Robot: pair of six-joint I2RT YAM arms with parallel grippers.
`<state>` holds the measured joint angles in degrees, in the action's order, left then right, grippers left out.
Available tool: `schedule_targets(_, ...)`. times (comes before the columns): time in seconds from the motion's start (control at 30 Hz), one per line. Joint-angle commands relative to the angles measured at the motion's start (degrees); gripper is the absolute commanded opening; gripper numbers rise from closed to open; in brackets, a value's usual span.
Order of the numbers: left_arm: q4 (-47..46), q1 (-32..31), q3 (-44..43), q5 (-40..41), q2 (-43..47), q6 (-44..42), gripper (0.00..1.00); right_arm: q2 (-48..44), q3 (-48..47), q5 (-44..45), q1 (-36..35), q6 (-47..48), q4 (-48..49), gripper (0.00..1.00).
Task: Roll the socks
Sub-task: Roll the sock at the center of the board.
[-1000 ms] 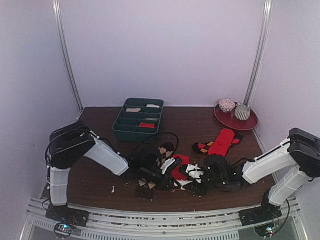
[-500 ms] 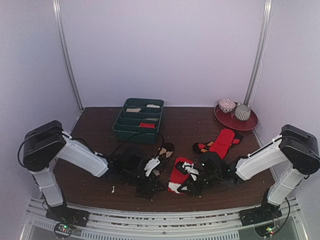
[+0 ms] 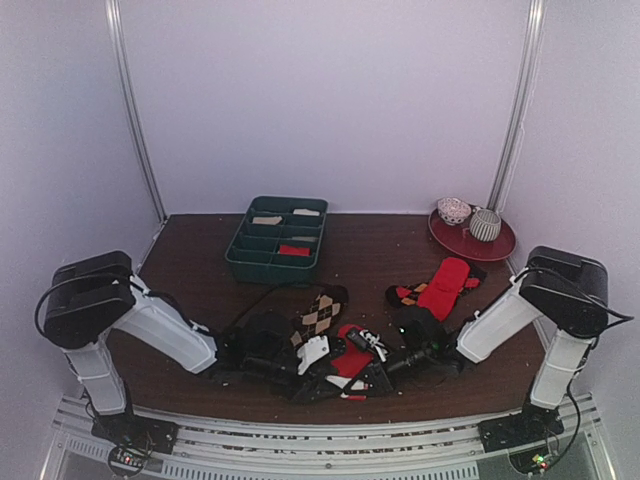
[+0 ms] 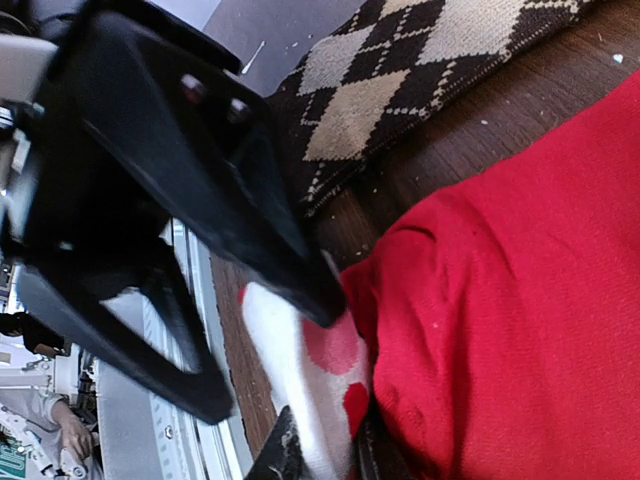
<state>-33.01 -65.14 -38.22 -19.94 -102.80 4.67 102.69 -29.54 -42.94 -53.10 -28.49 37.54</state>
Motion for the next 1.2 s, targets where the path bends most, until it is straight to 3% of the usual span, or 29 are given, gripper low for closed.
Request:
schedule_targets(0.0,-1.51,-0.17,-1.77,-1.45,-3.49,-2.73,0.45,4.62,2.98,2.45,0.11,-1.70,-13.67,0.15)
schedule_targets(0.07,-0.02,-0.16,-2.09,-0.64,-4.24,-2.60,0.40,4.53,3.03,2.66,0.32,-1.27,-14.08,0.15)
schedule_targets(0.23,1.26,-0.20,-2.43,-0.09,-4.83,-1.71,0.12,4.69,3.11,3.17,0.42,-0.72,-14.35,0.15)
schedule_targets(0.37,5.16,-0.16,-4.66,-0.18,-6.09,-0.27,0.00,3.76,2.65,4.14,0.53,0.30,-15.27,0.17)
schedule_targets(0.53,14.94,0.33,-8.50,1.68,-8.71,3.87,0.00,-4.44,1.95,8.63,0.45,4.62,-19.06,0.31)
schedule_targets(0.63,22.36,2.10,-11.22,-0.50,-10.66,7.47,0.00,-12.43,3.56,15.95,0.45,8.76,-19.22,0.32)
schedule_targets(0.87,27.99,6.07,-12.89,-8.87,-11.42,12.97,0.00,-27.68,14.51,33.72,-4.56,23.09,-2.97,0.49)
schedule_targets(1.0,32.66,6.35,-15.90,-10.39,-12.79,12.97,0.00,-28.61,15.74,42.83,-12.24,35.45,3.40,0.54)
schedule_targets(1.17,35.54,6.39,-17.21,-9.98,-13.58,12.66,0.00,-23.87,12.47,47.35,-15.94,41.34,3.76,0.55)
